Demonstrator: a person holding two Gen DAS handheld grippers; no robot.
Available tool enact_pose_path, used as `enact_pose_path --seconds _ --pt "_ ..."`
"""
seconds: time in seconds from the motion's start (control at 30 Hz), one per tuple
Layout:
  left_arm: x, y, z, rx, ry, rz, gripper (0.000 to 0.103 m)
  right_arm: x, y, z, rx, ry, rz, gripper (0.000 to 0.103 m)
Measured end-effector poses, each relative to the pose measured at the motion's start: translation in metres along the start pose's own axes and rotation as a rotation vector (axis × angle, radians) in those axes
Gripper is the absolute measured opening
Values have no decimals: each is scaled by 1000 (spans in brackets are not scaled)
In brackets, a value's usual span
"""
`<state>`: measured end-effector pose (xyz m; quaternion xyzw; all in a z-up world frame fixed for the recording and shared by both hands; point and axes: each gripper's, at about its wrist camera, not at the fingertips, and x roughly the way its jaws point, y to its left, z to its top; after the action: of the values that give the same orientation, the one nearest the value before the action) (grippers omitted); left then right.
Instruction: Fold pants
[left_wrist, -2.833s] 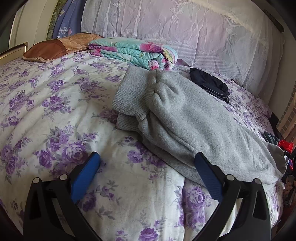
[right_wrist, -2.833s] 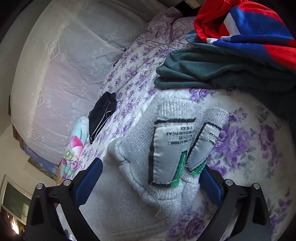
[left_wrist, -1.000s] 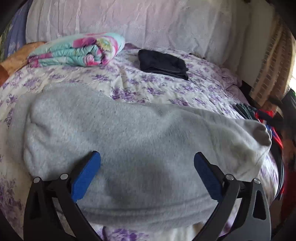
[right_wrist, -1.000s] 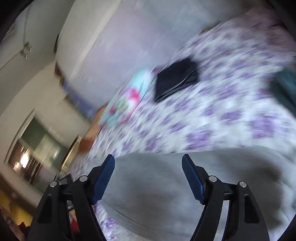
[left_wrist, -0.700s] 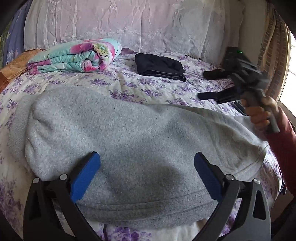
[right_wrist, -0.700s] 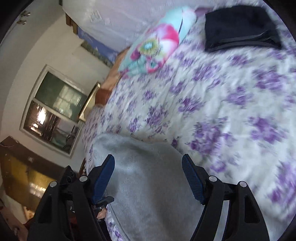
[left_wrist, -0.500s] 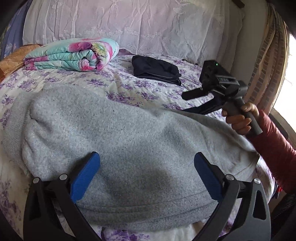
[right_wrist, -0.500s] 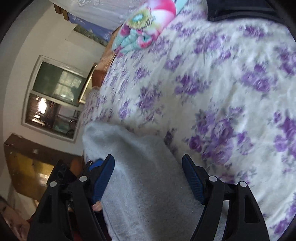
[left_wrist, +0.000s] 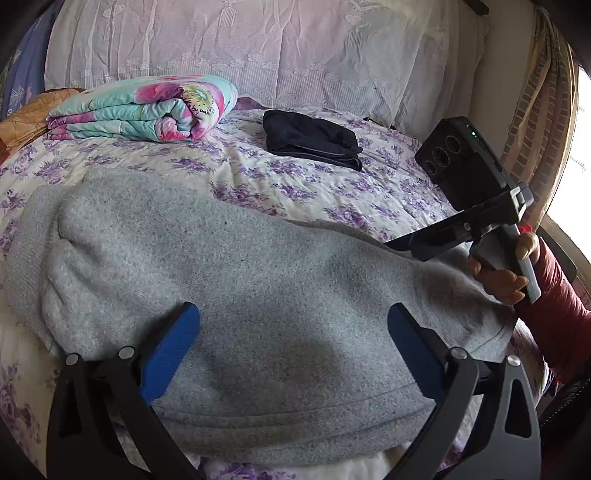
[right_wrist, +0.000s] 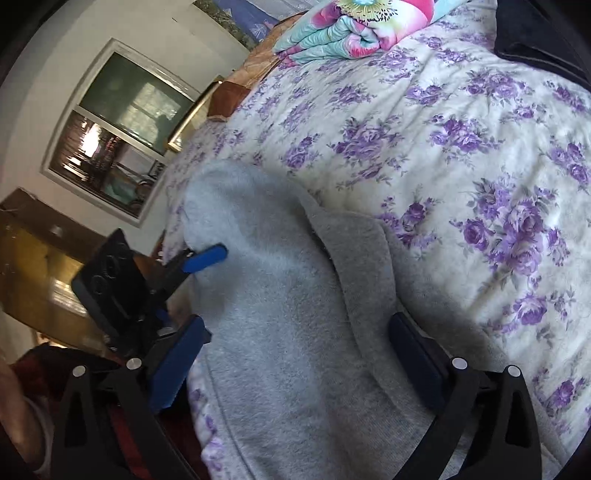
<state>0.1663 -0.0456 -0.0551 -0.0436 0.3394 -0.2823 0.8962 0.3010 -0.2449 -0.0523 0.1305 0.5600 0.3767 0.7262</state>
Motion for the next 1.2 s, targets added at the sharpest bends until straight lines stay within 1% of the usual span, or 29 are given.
enact_pose_path --seconds 0.07,0.13,0.17,0.27,0.33,0.4,0.47,0.5,0.57,0.6,0.63,0.7,0.73,0.77,0.8,0.87,0.93,0.97,1.03,1.07,1.13,1.17,1.2 --pt "0 0 0 0 0 1 99 6 -8 5 43 -16 24 100" --pt "0 0 0 0 0 1 99 12 -20 15 108 -23 87 100" --pt "0 1 0 0 0 0 99 16 -25 21 141 -20 139 100" --pt "0 0 0 -2 -1 -1 99 26 -33 36 199 1 250 100" --pt "0 0 0 -3 -2 -2 99 30 -38 43 233 -7 296 100" --pt "0 0 0 -4 -3 -3 99 28 -48 48 301 -41 372 100" --pt "-1 0 0 -6 -5 -5 99 22 -61 48 376 -104 454 100" --pt "-2 0 0 -7 -6 -6 99 19 -64 48 388 -130 482 100" --pt "-2 0 -1 -9 -8 -7 99 5 -69 43 395 -216 543 100" --pt "-2 -1 -1 -9 -8 -7 99 -4 -70 42 387 -260 587 100" --pt "-2 0 -1 -9 -8 -6 99 -9 -69 42 370 -281 601 100" --pt "-2 0 -1 -9 -7 -6 99 -16 -61 45 321 -284 498 100" --pt "-2 0 -1 -9 -6 -4 99 -15 -59 47 306 -273 472 100" --pt "-3 0 -1 -9 -7 -4 99 -13 -56 47 297 -251 445 98" --pt "-3 0 -1 -9 -7 -5 99 -8 -53 45 295 -209 384 96" --pt "-3 0 -1 -9 -7 -5 99 -4 -50 42 274 -179 279 83" --pt "-3 0 -2 -9 -7 -5 99 -15 -49 38 229 -189 225 81" --pt "-3 0 -2 -10 -8 -6 99 -26 -48 39 214 -207 197 81" --pt "-2 0 -2 -9 -7 -5 99 -34 -50 43 189 -216 154 81" --pt "-2 0 -2 -10 -7 -5 99 -35 -51 45 180 -209 130 81" --pt "-2 0 -2 -10 -7 -5 99 -24 -62 53 183 -152 76 80" --pt "-2 0 -2 -10 -8 -5 99 -17 -69 53 195 -120 73 72" --pt "-2 0 -2 -10 -8 -5 99 -11 -72 51 201 -99 89 59"
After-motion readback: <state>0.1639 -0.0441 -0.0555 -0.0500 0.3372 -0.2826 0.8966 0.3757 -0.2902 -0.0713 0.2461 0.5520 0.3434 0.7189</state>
